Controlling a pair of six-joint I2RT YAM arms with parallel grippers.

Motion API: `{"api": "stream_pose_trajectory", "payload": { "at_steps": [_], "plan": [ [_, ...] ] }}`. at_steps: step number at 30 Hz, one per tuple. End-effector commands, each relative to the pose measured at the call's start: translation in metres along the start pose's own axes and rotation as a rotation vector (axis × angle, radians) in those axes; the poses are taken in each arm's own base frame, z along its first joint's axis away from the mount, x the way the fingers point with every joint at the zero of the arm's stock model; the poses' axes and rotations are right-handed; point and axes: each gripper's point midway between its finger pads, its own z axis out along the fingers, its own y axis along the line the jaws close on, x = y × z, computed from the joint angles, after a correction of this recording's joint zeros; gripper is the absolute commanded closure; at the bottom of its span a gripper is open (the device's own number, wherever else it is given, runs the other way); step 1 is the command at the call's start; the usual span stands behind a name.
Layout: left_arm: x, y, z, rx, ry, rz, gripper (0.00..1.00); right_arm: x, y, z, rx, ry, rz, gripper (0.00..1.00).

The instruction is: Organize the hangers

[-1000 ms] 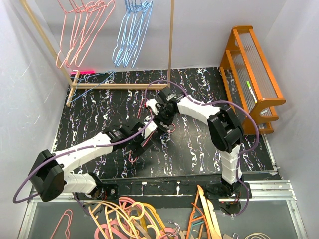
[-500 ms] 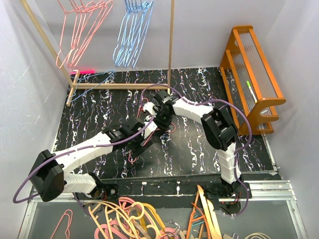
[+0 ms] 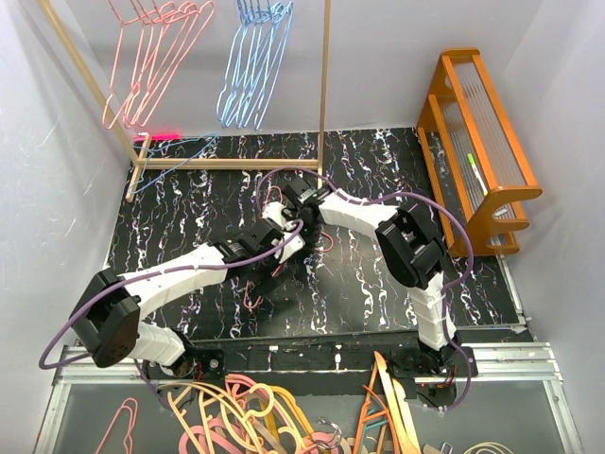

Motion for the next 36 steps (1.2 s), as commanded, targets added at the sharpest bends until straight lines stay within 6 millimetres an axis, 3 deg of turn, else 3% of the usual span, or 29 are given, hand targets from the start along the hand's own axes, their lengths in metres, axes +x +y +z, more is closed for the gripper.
{"api": "stream_pose_trajectory", "payload": {
  "at_steps": [1, 5, 9, 18, 26, 32, 36],
  "plan": [
    [-0.016, 0.008, -0.003, -0.040, -0.014, 0.048, 0.03, 0.038, 0.023, 0.028, -0.035, 0.161, -0.071, 0.63],
    [-0.011, 0.005, 0.002, -0.041, 0.016, 0.068, 0.03, 0.059, 0.029, 0.033, -0.041, 0.244, -0.087, 0.92],
    [-0.003, 0.000, 0.004, -0.036, 0.028, 0.097, 0.03, 0.052, 0.024, 0.026, -0.048, 0.252, -0.087, 0.92],
    [-0.003, -0.011, 0.008, -0.012, 0.032, 0.103, 0.03, -0.004, 0.004, -0.001, -0.084, 0.197, 0.044, 0.92],
    [0.010, -0.005, 0.023, -0.071, 0.079, 0.134, 0.03, -0.011, 0.003, -0.010, -0.097, 0.216, 0.074, 0.92],
    [0.034, -0.001, 0.033, -0.115, 0.151, 0.155, 0.03, -0.021, 0.008, -0.022, -0.114, 0.170, 0.080, 0.92],
    [0.030, -0.005, 0.033, -0.096, 0.138, 0.133, 0.03, -0.037, 0.009, -0.034, -0.118, 0.108, 0.105, 0.92]
  ]
}}
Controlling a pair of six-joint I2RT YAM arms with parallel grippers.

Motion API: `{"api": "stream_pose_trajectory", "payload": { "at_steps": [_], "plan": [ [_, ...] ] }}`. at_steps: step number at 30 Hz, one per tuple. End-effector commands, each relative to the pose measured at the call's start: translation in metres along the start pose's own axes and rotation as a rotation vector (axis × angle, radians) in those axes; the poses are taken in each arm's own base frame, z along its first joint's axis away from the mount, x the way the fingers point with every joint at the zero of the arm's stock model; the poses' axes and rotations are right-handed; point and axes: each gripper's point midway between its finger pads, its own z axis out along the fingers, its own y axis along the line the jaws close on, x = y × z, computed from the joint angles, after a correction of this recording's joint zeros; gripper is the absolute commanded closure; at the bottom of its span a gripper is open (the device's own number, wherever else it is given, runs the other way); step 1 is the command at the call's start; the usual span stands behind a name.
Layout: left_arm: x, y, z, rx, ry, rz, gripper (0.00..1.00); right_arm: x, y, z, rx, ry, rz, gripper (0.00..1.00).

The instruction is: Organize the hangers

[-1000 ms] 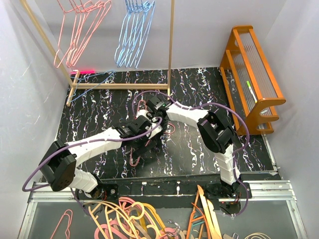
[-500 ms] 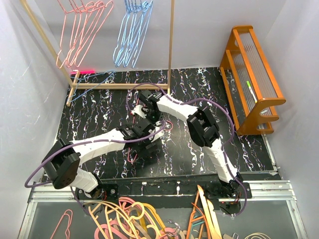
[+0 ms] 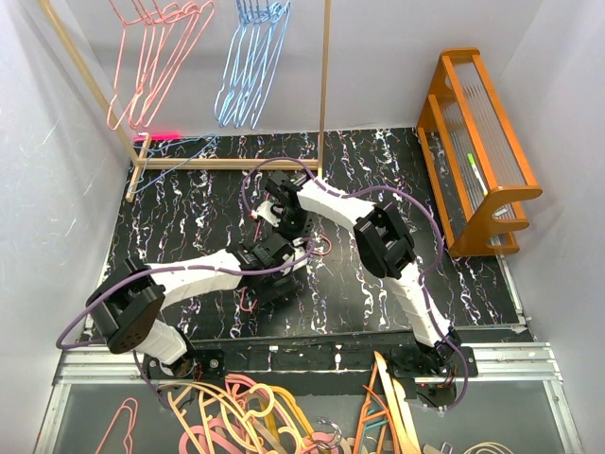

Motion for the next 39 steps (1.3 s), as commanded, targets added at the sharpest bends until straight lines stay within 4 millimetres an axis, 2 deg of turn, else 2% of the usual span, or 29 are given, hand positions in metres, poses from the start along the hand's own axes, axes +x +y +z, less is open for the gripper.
{"api": "stream_pose_trajectory", "payload": {
  "at_steps": [1, 6, 11, 15, 18, 22, 29, 32, 35, 39],
  "plan": [
    [0.004, -0.002, 0.000, 0.001, 0.024, -0.008, 0.03, -0.027, 0.005, -0.041, 0.008, -0.128, 0.026, 0.92],
    [-0.008, -0.003, 0.000, 0.015, 0.013, -0.007, 0.03, -0.036, 0.002, -0.053, 0.026, -0.157, 0.037, 0.92],
    [-0.001, -0.014, 0.006, 0.046, 0.044, 0.020, 0.05, -0.038, 0.001, -0.060, 0.042, -0.166, 0.042, 0.92],
    [0.008, -0.018, 0.011, 0.054, 0.061, 0.030, 0.19, -0.036, 0.003, -0.063, 0.035, -0.164, 0.049, 0.92],
    [0.022, -0.024, 0.016, 0.065, 0.104, 0.033, 0.30, -0.036, 0.005, -0.066, 0.029, -0.171, 0.049, 0.92],
    [0.040, -0.028, 0.024, 0.064, 0.168, 0.044, 0.32, -0.042, 0.006, -0.073, 0.027, -0.192, 0.050, 0.92],
    [0.046, -0.031, 0.033, 0.062, 0.203, 0.055, 0.29, -0.057, 0.012, -0.093, 0.002, -0.271, 0.075, 0.92],
    [0.049, -0.030, 0.037, 0.043, 0.226, 0.053, 0.32, -0.061, 0.017, -0.101, -0.010, -0.297, 0.087, 0.92],
    [0.048, -0.027, 0.040, 0.040, 0.236, 0.036, 0.43, -0.060, 0.019, -0.104, -0.019, -0.304, 0.095, 0.92],
    [0.052, -0.019, 0.045, 0.022, 0.279, 0.001, 0.71, -0.061, 0.022, -0.111, -0.026, -0.319, 0.101, 0.92]
  ]
}}
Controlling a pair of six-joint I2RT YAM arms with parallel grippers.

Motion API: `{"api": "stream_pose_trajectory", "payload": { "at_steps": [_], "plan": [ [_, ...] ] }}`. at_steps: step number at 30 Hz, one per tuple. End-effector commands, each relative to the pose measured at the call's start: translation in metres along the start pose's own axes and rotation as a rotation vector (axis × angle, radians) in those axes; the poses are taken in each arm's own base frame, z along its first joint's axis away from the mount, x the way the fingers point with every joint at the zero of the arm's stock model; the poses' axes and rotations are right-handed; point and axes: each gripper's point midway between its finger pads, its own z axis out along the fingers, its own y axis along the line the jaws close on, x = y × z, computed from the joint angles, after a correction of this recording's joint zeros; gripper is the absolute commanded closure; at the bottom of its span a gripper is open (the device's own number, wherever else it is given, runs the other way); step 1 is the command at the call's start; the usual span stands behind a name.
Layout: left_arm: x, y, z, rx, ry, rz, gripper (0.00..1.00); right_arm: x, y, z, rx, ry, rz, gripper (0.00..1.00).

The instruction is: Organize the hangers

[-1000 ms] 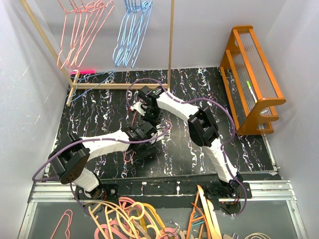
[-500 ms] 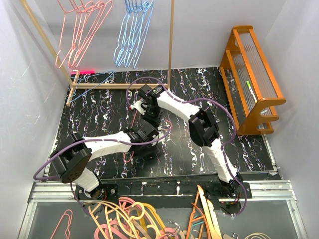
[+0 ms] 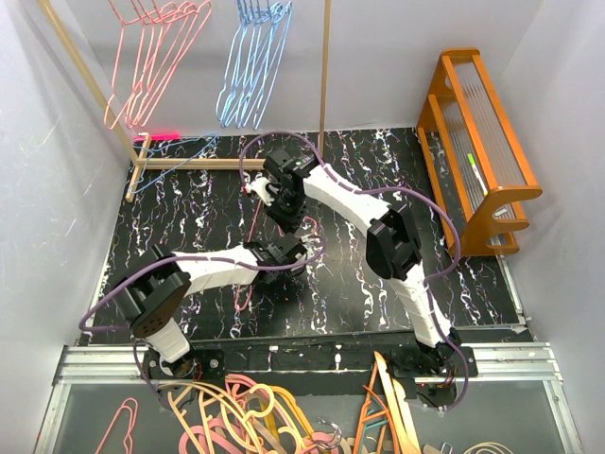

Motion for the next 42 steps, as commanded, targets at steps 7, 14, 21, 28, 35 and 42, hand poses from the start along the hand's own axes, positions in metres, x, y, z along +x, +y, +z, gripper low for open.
{"api": "stream_pose_trajectory", "payload": {
  "at_steps": [7, 14, 21, 28, 35, 42],
  "plan": [
    [0.068, -0.022, 0.022, 0.171, 0.319, -0.066, 1.00, -0.026, 0.009, -0.058, 0.026, -0.144, 0.010, 0.92],
    [0.052, 0.004, -0.019, 0.227, 0.239, -0.102, 1.00, -0.028, 0.005, -0.073, 0.069, -0.164, 0.019, 0.92],
    [0.044, 0.012, -0.079, 0.450, 0.092, -0.207, 1.00, -0.042, -0.052, -0.141, 0.284, -0.298, 0.079, 0.50],
    [0.005, 0.007, -0.178, 0.690, -0.354, -0.198, 1.00, 0.002, -0.117, -0.215, 0.273, -0.501, 0.108, 0.01],
    [-0.001, 0.009, -0.214, 0.715, -0.571, -0.092, 1.00, 0.062, -0.122, -0.232, 0.349, -0.639, -0.644, 0.01],
    [-0.008, 0.005, -0.221, 0.831, -0.593, -0.048, 1.00, 0.048, -0.111, -0.236, 0.288, -0.827, -0.992, 0.01]
  ]
}}
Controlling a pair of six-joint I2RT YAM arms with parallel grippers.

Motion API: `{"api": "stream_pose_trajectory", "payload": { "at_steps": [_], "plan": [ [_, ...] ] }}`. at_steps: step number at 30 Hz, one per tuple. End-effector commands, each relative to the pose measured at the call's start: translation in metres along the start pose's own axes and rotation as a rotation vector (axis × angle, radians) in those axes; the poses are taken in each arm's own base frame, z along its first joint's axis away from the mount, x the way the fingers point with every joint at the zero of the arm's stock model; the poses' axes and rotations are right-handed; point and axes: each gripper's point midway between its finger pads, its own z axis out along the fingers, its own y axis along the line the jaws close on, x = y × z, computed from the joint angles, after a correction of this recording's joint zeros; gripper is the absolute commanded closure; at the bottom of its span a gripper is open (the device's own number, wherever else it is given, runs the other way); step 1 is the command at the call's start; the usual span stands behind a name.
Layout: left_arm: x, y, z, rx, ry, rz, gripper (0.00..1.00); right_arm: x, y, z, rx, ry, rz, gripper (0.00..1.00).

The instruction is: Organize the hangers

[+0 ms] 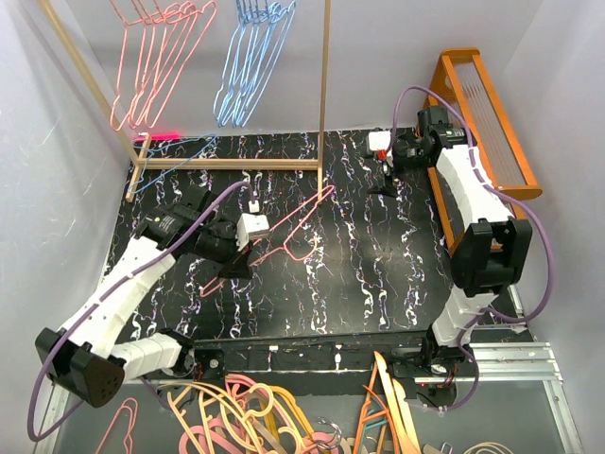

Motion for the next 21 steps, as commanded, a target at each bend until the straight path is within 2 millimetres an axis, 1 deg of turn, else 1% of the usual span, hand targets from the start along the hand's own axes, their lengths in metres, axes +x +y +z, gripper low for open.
{"api": "stream_pose_trajectory", "payload": {
  "at_steps": [1, 3, 4, 7, 9, 12, 14, 15, 16, 19, 20, 21],
  "plan": [
    [-0.014, -0.016, -0.003, 0.114, -0.053, 0.039, 1.00, -0.059, -0.010, 0.013, -0.036, -0.250, -0.402, 0.01],
    [-0.016, -0.014, -0.001, 0.121, -0.055, 0.025, 1.00, -0.071, -0.001, 0.023, -0.076, -0.286, -0.446, 0.01],
    [-0.017, -0.014, 0.000, 0.124, -0.059, 0.021, 1.00, -0.074, 0.006, 0.028, -0.097, -0.298, -0.464, 0.01],
    [-0.020, -0.011, 0.004, 0.135, -0.061, -0.001, 1.00, -0.093, 0.027, 0.045, -0.150, -0.355, -0.494, 0.01],
    [-0.023, -0.008, 0.006, 0.137, -0.062, -0.008, 1.00, -0.109, 0.041, 0.054, -0.185, -0.387, -0.482, 0.01],
    [-0.029, -0.004, 0.008, 0.142, -0.070, -0.008, 1.00, -0.126, 0.068, 0.069, -0.258, -0.426, -0.455, 0.01],
    [-0.032, 0.000, 0.010, 0.143, -0.072, -0.009, 1.00, -0.130, 0.084, 0.080, -0.303, -0.438, -0.438, 0.06],
    [-0.034, 0.002, 0.010, 0.141, -0.073, -0.008, 1.00, -0.131, 0.089, 0.084, -0.320, -0.438, -0.422, 0.12],
    [-0.034, 0.004, 0.011, 0.137, -0.071, -0.010, 1.00, -0.132, 0.093, 0.087, -0.335, -0.437, -0.405, 0.24],
    [-0.036, 0.008, 0.012, 0.131, -0.063, -0.010, 1.00, -0.135, 0.095, 0.089, -0.355, -0.444, -0.357, 0.78],
    [-0.036, 0.011, 0.013, 0.121, -0.060, -0.009, 1.00, -0.134, 0.094, 0.088, -0.357, -0.435, -0.343, 0.90],
    [-0.036, 0.013, 0.013, 0.106, -0.058, -0.010, 1.00, -0.133, 0.093, 0.086, -0.357, -0.424, -0.318, 0.92]
  ]
}}
